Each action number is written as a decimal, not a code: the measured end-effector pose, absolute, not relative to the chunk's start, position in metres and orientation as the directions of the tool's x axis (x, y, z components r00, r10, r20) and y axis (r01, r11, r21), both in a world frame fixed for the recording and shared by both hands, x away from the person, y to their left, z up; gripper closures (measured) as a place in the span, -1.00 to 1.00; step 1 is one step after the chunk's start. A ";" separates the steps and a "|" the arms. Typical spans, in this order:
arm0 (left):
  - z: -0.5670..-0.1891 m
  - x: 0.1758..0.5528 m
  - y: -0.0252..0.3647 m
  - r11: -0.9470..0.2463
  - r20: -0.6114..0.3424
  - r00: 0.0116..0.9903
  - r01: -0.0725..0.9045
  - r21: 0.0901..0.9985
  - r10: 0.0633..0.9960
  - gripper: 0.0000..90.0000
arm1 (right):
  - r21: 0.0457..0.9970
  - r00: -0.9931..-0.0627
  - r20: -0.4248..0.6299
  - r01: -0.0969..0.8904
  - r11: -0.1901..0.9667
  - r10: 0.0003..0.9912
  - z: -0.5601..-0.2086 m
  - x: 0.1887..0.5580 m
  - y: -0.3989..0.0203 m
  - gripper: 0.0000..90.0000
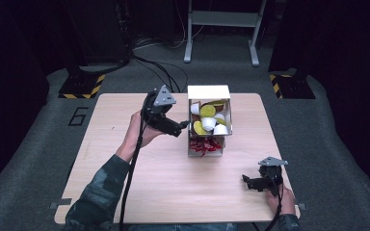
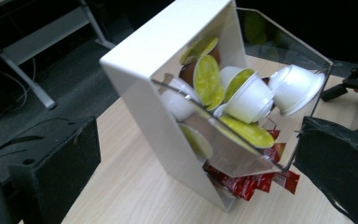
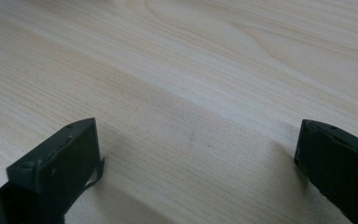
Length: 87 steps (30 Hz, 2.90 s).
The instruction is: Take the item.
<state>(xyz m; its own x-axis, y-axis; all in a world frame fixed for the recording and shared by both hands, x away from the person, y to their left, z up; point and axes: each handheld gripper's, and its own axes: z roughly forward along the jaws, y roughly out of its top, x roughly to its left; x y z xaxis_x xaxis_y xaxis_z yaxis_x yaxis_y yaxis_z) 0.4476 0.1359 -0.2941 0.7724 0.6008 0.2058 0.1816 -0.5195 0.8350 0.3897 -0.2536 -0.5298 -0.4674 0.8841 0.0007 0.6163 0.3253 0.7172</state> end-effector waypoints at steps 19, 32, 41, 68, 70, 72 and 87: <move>-0.295 0.457 0.082 -0.643 0.318 0.841 0.046 0.765 0.438 -0.30 | 0.714 -0.472 0.003 0.619 0.329 0.882 -0.529 0.390 -0.254 -1.00; -0.310 0.470 0.052 -0.740 0.328 0.874 0.052 0.670 0.359 -0.18 | 0.715 -0.470 0.008 0.619 0.324 0.882 -0.529 0.389 -0.254 -1.00; -0.315 0.474 0.041 -0.776 0.329 0.883 0.059 0.628 0.334 -0.13 | 0.717 -0.469 0.007 0.618 0.322 0.883 -0.529 0.389 -0.254 -1.00; -0.321 0.478 0.033 -0.820 0.329 0.889 0.084 0.565 0.318 0.48 | 0.718 -0.475 -0.003 0.611 0.332 0.880 -0.530 0.390 -0.254 -1.00; -0.323 0.479 0.031 -0.826 0.332 0.886 0.093 0.556 0.323 0.42 | 0.717 -0.475 -0.003 0.612 0.333 0.880 -0.530 0.390 -0.254 -1.00; -0.323 0.478 0.031 -0.823 0.338 0.883 0.089 0.561 0.326 0.41 | 0.716 -0.476 -0.003 0.613 0.334 0.880 -0.530 0.390 -0.255 -1.00; -0.329 0.477 0.017 -0.825 0.398 0.820 0.149 0.546 0.411 0.18 | 0.717 -0.476 -0.003 0.612 0.334 0.879 -0.530 0.390 -0.255 -1.00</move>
<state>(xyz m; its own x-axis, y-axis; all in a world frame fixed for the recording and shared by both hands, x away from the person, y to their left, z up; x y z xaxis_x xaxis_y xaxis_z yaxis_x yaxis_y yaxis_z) 0.4767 0.0167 -0.3287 0.8200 0.4112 0.3982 0.1486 -0.8247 0.5457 0.3898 -0.2546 -0.5298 -0.4763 0.8793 -0.0029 0.6118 0.3338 0.7172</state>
